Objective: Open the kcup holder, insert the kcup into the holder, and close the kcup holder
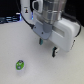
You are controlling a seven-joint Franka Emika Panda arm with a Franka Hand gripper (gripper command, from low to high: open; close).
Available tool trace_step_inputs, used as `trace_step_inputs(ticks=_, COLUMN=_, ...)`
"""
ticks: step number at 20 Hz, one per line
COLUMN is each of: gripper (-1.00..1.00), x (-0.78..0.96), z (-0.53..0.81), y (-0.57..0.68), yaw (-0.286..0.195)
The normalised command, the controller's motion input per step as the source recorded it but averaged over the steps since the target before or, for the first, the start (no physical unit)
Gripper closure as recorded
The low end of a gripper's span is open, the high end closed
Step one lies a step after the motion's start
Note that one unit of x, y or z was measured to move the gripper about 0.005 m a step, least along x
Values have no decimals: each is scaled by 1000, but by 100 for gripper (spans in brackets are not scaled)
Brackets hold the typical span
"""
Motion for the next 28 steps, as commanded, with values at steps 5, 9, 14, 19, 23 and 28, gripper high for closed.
trace_step_inputs(ticks=5, gripper=-100, x=40, z=32, y=-663, yaw=-219)
trace_step_inputs(ticks=9, gripper=-100, x=26, z=0, y=-655, yaw=-221)
trace_step_inputs(ticks=14, gripper=-100, x=183, z=0, y=-565, yaw=-232)
trace_step_inputs(ticks=19, gripper=-100, x=262, z=-49, y=-427, yaw=-245)
trace_step_inputs(ticks=23, gripper=-100, x=426, z=-34, y=-266, yaw=-241)
trace_step_inputs(ticks=28, gripper=-100, x=570, z=0, y=-197, yaw=-237)
